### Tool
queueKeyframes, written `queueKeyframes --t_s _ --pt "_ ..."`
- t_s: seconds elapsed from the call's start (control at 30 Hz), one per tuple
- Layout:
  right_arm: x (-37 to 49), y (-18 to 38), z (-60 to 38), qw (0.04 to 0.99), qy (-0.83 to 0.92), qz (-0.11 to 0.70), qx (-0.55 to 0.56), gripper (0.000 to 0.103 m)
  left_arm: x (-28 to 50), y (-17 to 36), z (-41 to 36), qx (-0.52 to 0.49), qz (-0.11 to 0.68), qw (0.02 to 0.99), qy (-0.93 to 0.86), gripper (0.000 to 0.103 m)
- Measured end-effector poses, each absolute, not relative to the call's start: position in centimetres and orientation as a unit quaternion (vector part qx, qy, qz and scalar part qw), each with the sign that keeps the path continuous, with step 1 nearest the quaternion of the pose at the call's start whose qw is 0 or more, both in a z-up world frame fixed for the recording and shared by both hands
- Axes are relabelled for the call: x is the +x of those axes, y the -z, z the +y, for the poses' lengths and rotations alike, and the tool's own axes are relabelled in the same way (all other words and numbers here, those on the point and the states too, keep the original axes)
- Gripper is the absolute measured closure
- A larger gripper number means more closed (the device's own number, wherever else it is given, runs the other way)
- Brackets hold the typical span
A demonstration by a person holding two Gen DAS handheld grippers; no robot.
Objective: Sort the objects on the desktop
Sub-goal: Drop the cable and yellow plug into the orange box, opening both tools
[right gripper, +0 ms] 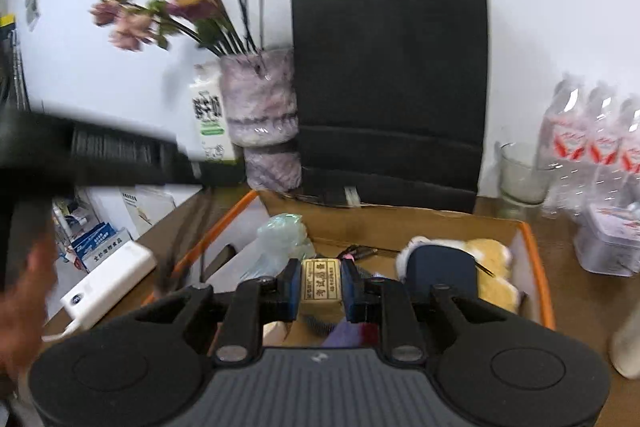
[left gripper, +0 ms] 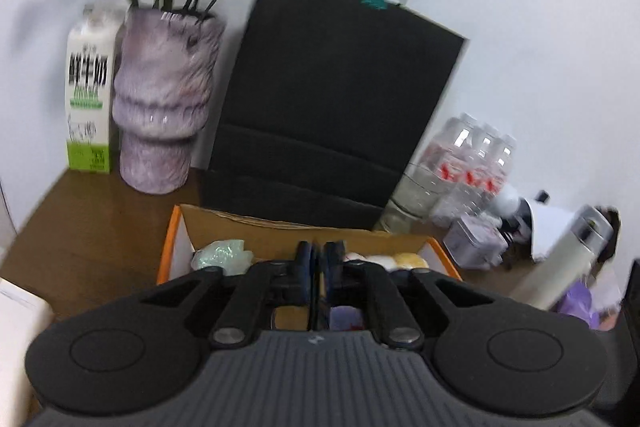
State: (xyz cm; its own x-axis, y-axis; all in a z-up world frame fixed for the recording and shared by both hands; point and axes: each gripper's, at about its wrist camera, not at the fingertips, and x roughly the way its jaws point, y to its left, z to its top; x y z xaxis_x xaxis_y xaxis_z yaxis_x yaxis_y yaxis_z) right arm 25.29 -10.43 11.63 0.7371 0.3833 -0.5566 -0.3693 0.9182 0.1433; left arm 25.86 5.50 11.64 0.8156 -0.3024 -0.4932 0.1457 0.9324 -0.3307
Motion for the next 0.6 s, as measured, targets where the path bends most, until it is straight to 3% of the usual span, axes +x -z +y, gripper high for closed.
queueKeyframes --t_s 0.03,0.07,0.1,0.27,0.43,0.5,0.6 --pt "26.3 -11.2 -10.3 0.933 -0.197 0.299 0.019 0.07 26.3 -11.0 5.6 -0.139 0.288 0.94 0.122 0.074" --pt "27.0 -10.9 -10.3 0.935 -0.191 0.298 0.022 0.057 26.5 -10.5 5.7 -0.139 0.294 0.938 0.122 0.062" --pt "27.4 -10.6 -10.3 0.936 -0.183 0.299 0.019 0.053 26.3 -10.2 5.9 -0.14 0.29 0.939 0.119 0.057" --pt "25.8 -10.4 -11.6 0.943 -0.17 0.287 0.018 0.05 24.6 -10.5 7.0 -0.133 0.278 0.946 0.096 0.047" --pt "20.7 -10.9 -13.7 0.949 -0.15 0.278 0.009 0.047 18.9 -10.1 6.8 -0.165 0.268 0.948 0.056 0.025" --pt "17.9 -10.9 -14.7 0.951 -0.151 0.27 0.008 0.039 16.4 -8.9 6.1 -0.16 0.261 0.95 0.057 0.014" --pt "14.2 -10.3 -15.5 0.952 -0.136 0.273 -0.011 0.038 13.1 -6.8 4.9 -0.136 0.277 0.951 0.022 0.014"
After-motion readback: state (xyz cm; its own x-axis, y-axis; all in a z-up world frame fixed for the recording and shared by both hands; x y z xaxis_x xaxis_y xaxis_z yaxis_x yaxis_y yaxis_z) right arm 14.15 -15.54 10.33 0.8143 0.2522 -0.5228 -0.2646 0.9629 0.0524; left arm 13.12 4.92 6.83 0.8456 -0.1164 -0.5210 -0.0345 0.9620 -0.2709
